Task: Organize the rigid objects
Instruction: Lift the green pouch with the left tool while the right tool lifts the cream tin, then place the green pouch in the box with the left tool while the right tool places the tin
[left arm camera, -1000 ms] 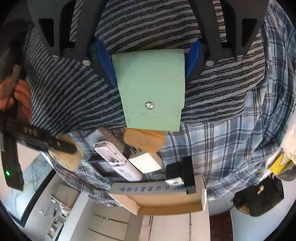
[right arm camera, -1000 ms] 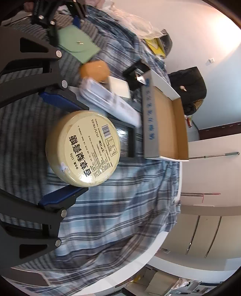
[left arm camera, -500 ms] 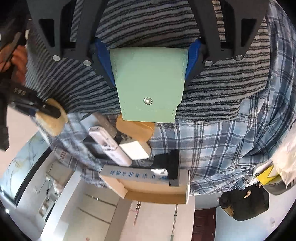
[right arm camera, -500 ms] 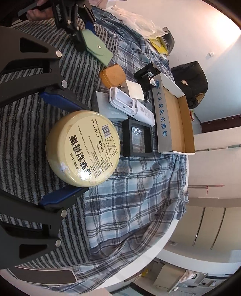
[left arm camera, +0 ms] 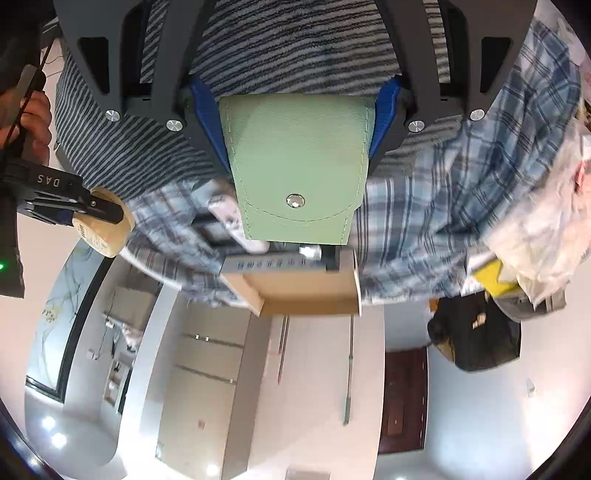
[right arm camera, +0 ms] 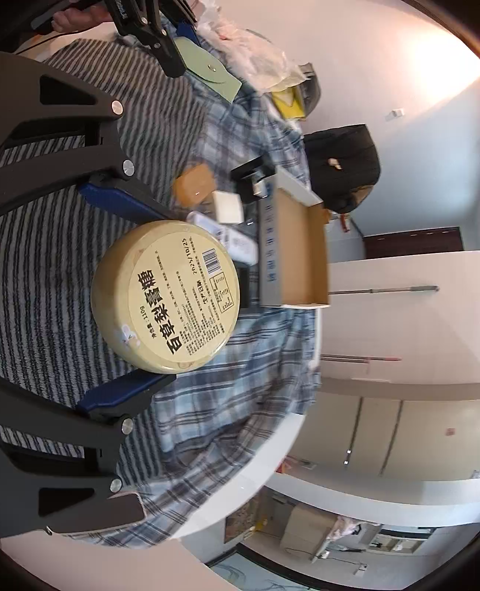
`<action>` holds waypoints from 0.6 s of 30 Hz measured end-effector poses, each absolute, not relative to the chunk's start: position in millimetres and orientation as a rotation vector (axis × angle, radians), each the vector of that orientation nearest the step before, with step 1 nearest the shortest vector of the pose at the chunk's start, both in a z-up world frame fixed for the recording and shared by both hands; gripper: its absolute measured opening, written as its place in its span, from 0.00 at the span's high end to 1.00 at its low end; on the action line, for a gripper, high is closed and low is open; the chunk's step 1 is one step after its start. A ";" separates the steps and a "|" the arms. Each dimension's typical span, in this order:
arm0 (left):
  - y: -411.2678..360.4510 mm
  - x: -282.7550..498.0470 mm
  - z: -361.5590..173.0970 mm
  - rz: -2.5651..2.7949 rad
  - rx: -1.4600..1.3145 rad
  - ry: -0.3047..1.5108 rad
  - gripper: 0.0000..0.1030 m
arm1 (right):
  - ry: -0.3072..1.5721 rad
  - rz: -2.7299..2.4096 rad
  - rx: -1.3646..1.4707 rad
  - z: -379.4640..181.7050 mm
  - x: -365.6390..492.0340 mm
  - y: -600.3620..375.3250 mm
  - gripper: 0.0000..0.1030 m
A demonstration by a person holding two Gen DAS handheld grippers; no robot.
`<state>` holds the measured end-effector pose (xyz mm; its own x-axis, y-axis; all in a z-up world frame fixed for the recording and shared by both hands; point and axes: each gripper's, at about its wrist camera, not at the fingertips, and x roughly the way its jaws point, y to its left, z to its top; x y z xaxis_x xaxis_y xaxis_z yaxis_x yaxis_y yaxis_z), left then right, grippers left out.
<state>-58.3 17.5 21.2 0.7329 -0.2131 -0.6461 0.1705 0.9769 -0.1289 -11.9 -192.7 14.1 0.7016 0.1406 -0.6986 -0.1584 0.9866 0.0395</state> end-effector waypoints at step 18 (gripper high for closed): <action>15.3 102.1 134.7 -0.111 -0.105 0.537 0.31 | 0.644 0.181 0.056 104.9 134.1 -168.7 0.28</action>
